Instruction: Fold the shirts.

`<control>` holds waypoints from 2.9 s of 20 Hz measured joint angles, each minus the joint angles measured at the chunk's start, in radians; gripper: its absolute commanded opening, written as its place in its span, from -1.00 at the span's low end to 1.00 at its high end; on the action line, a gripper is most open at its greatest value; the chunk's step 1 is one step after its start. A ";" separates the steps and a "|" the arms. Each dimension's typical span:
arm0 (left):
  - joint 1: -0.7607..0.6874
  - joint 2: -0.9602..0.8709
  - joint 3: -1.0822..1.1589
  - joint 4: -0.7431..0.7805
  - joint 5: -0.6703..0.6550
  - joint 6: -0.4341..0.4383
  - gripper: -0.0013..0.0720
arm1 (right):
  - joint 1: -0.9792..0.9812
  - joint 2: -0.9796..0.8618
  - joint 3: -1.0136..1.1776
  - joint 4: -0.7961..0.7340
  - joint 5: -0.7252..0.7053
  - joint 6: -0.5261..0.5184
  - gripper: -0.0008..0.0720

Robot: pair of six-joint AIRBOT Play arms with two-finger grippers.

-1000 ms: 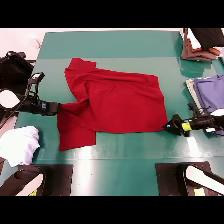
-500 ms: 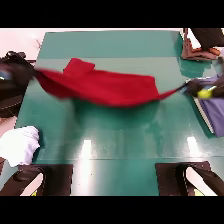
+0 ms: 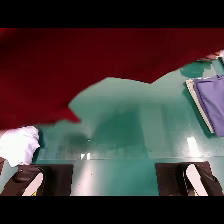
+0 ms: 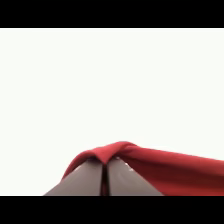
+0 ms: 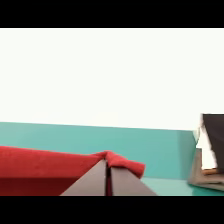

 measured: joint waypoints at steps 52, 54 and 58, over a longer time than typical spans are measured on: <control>0.183 -0.482 -1.158 -0.045 -0.383 0.145 0.54 | 0.476 -0.433 -0.843 -0.297 -0.060 0.042 0.28; 0.183 -0.379 -1.315 -0.054 -0.370 0.135 0.54 | 0.481 -0.395 -0.850 -0.294 -0.054 0.035 0.28; 0.183 -0.283 -1.540 -0.151 -0.315 0.127 0.54 | 0.483 -0.363 -0.856 -0.288 -0.048 0.030 0.28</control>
